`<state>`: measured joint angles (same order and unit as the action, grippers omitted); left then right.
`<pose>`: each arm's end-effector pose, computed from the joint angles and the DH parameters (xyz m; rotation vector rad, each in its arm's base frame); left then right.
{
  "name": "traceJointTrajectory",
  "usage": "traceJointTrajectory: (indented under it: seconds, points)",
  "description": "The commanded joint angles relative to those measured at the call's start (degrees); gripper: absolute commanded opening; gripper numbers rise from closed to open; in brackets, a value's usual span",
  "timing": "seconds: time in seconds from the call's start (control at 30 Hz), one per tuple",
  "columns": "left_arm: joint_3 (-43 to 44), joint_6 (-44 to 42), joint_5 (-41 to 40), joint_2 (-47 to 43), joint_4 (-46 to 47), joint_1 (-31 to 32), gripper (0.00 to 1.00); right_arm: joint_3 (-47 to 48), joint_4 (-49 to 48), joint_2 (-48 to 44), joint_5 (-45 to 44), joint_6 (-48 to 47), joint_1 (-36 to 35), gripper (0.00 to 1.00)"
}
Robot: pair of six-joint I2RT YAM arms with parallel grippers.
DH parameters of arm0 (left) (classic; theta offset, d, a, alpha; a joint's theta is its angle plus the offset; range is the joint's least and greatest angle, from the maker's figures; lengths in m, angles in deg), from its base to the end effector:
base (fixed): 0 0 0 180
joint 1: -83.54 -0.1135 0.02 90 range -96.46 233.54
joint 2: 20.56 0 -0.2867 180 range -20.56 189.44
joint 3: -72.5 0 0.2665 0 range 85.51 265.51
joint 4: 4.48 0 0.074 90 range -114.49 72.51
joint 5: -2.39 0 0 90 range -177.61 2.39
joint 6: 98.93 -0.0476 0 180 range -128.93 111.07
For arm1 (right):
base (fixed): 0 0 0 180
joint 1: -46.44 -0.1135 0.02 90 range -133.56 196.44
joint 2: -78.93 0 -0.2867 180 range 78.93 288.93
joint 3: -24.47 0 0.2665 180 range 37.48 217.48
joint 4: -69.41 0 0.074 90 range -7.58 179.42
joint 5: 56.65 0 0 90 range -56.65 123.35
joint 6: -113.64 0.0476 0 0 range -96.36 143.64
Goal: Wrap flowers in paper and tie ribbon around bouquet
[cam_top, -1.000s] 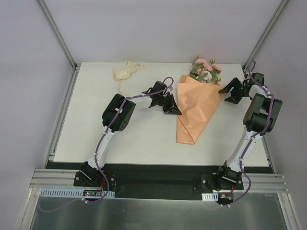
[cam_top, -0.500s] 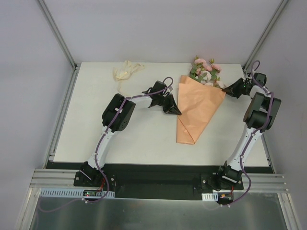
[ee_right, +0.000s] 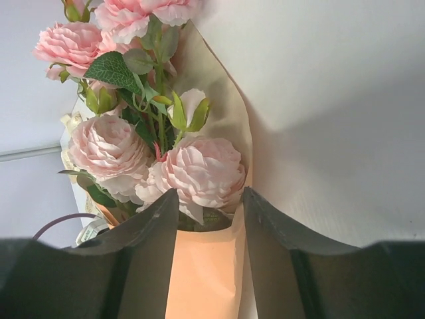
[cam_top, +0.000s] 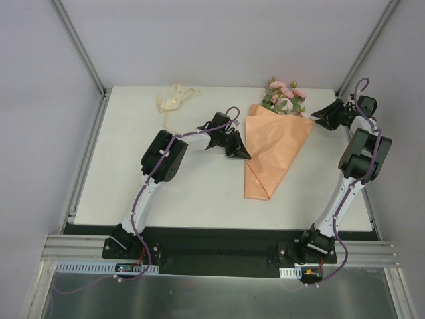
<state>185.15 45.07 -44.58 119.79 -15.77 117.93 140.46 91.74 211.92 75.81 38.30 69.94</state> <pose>0.4448 -0.3438 0.1041 0.0383 2.5914 -1.5670 0.5216 -0.1917 0.1761 0.3228 2.1198 0.7399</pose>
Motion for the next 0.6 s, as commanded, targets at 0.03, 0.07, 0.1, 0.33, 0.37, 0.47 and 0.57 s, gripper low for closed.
traceJointTrajectory:
  seconds: [0.03, 0.07, 0.1, 0.33, 0.37, 0.47, 0.57]
  points:
    - [-0.41, -1.97, -1.89, 2.21, -6.20, -0.55, 0.00, 1.44, -0.18, -0.80, 1.66, 0.90, 0.40, 0.44]
    - [-0.41, -1.97, -1.98, 2.29, -6.29, -0.55, 0.00, 1.00, -0.18, -1.32, 1.40, 0.81, 0.40, 0.43]
    - [-0.32, -2.05, -1.89, 2.29, -6.20, -0.55, 0.00, -0.31, -0.18, -1.68, 1.05, 0.64, 0.40, 0.42]
    - [-0.58, -1.97, -2.07, 2.38, -6.46, -0.38, 0.00, -1.38, 0.52, -2.73, -0.53, 0.11, 0.40, 0.26]
    - [-0.76, -1.88, -2.16, 2.21, -6.55, -0.38, 0.00, -1.20, 0.61, -2.73, -1.06, 0.02, 0.40, 0.23]
    - [-1.55, -2.05, -2.60, 1.77, -6.46, -0.20, 0.00, 0.29, 1.14, -2.65, -1.32, 0.37, 0.40, 0.19]
    - [-1.99, -2.84, -3.38, 1.41, -6.46, -0.03, 0.00, 2.04, 1.22, -1.86, -1.67, 1.60, 0.49, 0.14]
